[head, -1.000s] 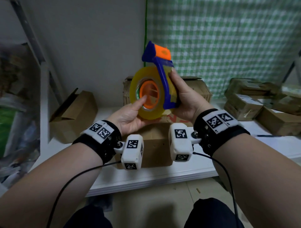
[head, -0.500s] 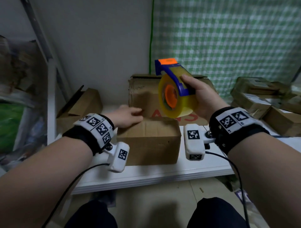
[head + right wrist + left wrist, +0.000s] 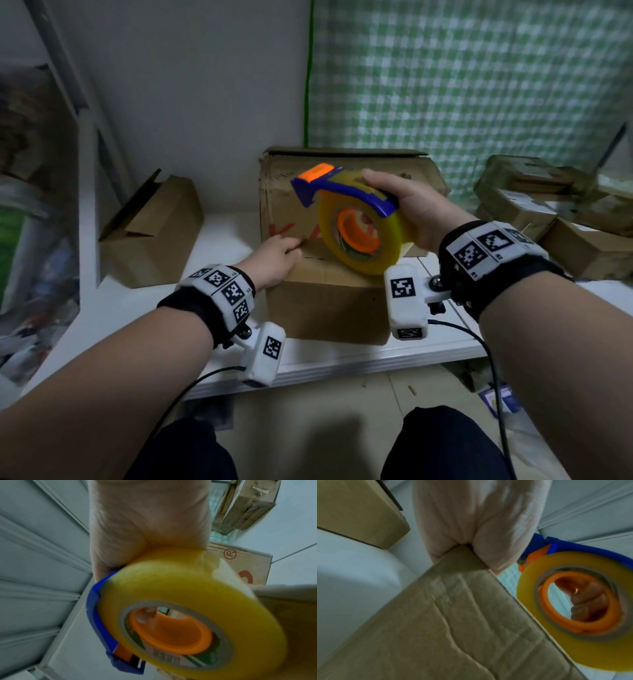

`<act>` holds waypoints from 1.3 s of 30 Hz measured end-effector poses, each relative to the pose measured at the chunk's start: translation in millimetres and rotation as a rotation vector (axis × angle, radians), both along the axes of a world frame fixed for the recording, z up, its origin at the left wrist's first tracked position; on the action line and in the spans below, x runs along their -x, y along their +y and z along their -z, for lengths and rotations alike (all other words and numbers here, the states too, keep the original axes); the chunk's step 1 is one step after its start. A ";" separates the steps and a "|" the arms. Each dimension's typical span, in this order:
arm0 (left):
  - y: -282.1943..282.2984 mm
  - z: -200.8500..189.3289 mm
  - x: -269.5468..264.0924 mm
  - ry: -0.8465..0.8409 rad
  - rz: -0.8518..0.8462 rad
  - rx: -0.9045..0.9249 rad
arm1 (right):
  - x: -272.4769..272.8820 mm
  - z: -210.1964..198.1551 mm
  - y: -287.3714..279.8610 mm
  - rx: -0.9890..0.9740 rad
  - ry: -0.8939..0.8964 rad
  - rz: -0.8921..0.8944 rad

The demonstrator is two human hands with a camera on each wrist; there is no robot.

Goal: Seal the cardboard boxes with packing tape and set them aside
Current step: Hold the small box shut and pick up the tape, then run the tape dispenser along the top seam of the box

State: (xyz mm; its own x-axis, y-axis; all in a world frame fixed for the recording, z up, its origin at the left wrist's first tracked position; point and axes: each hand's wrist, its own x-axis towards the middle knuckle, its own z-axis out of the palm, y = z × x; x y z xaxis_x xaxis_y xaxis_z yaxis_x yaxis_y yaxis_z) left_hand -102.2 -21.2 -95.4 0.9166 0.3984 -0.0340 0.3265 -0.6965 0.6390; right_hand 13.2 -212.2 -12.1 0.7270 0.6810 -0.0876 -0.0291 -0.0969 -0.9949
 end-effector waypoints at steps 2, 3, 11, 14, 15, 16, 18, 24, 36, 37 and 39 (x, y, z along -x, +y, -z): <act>-0.3 5.1 0.1 -0.058 -0.023 0.054 | 0.9 4.4 1.4 0.053 -0.024 0.018; -0.6 6.6 0.6 -0.087 -0.033 0.087 | 0.2 5.5 2.8 0.056 -0.038 0.043; 5.1 -10.0 5.9 -0.114 -0.126 0.140 | -8.8 2.1 11.7 0.221 -0.095 -0.041; 15.0 -26.2 3.1 -0.319 -0.298 0.613 | -12.7 4.5 10.5 0.198 -0.108 -0.021; 15.8 -33.4 2.8 -0.354 -0.312 0.841 | -14.3 5.5 10.0 0.193 -0.102 -0.022; 16.2 -40.3 2.8 -0.352 -0.296 1.017 | -15.3 5.7 9.4 0.194 -0.094 -0.027; 15.6 -52.5 3.1 -0.291 -0.251 1.134 | -16.1 5.0 8.8 0.209 -0.088 -0.051; 16.7 -60.7 -0.4 -0.266 -0.295 1.169 | -15.0 4.2 7.4 0.216 -0.088 -0.087; 10.5 -40.7 0.1 -0.226 -0.416 1.283 | -4.5 3.7 2.2 0.156 -0.151 -0.097; 10.3 -40.5 1.0 -0.244 -0.425 1.282 | -2.6 2.9 2.7 0.161 -0.163 -0.097; 10.9 -42.2 2.2 -0.283 -0.456 1.280 | 0.7 -1.0 4.9 0.188 -0.199 -0.102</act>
State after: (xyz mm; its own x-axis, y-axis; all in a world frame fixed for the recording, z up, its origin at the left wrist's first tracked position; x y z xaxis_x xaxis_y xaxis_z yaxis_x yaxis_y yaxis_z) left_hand -104.4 -10.3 -53.2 0.7525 0.4940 -0.4355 0.1176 0.5498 0.8270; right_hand 12.5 -207.3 -11.1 0.6714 0.7367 -0.0813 0.1846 -0.2724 -0.9443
